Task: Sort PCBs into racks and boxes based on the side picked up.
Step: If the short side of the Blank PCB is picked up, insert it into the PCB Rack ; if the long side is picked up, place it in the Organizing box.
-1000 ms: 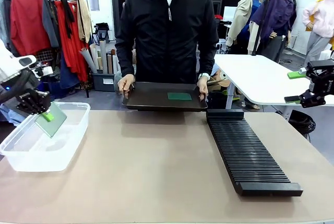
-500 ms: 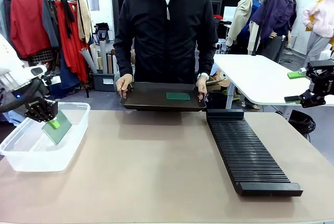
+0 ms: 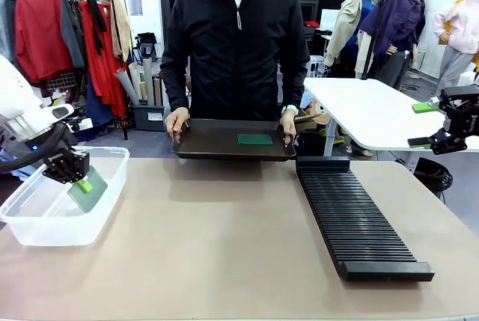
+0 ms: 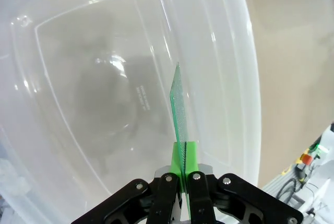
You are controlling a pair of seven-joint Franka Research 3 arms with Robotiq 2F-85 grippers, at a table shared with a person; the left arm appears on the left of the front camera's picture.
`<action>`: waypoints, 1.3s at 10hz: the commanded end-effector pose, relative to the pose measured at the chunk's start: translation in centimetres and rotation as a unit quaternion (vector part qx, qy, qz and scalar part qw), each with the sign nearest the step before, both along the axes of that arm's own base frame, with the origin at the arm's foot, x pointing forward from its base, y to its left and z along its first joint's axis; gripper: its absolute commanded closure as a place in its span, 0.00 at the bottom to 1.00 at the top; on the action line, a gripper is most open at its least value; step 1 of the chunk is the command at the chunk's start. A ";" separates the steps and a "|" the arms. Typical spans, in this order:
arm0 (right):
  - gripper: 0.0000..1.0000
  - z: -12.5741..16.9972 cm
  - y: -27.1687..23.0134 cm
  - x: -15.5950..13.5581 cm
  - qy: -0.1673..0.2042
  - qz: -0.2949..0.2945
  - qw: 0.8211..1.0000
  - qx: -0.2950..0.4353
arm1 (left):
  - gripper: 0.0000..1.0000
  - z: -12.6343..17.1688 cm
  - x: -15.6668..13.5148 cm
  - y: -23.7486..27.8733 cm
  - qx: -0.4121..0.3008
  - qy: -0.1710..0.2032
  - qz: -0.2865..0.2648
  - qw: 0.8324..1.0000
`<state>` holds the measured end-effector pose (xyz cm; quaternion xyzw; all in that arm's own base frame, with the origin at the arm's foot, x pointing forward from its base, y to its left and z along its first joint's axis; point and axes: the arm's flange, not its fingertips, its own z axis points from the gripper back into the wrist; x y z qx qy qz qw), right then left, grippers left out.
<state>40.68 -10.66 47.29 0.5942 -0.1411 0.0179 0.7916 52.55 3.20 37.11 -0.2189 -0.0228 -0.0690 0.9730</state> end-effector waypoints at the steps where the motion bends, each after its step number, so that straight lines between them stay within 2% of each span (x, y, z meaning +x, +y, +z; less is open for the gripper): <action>1: 0.00 0.3 0.1 0.1 -0.003 -0.004 1.000 -0.003 | 1.00 -1.1 0.2 -0.1 -0.007 -0.006 0.009 1.000; 4: 0.00 0.3 0.1 0.1 -0.003 -0.004 1.000 -0.003 | 1.00 -1.8 0.5 0.1 -0.006 -0.003 0.012 1.000; 5: 0.00 0.3 0.1 0.1 -0.003 -0.004 1.000 -0.003 | 0.95 -1.7 0.6 0.2 0.000 -0.001 0.014 1.000; 6: 0.00 0.3 0.1 0.1 -0.003 -0.004 1.000 -0.003 | 0.82 -1.5 0.6 0.2 0.001 -0.003 0.016 1.000; 10: 0.00 0.3 0.1 0.1 -0.003 -0.004 1.000 -0.003 | 0.05 -0.6 0.9 0.8 0.018 -0.010 0.022 1.000; 11: 0.00 0.3 0.1 0.1 -0.003 -0.004 1.000 -0.003 | 0.00 -0.1 0.8 1.0 0.034 -0.014 0.026 0.999; 13: 0.00 0.3 0.1 0.1 -0.003 -0.004 1.000 -0.003 | 0.00 2.3 0.3 1.3 0.060 -0.026 0.028 0.997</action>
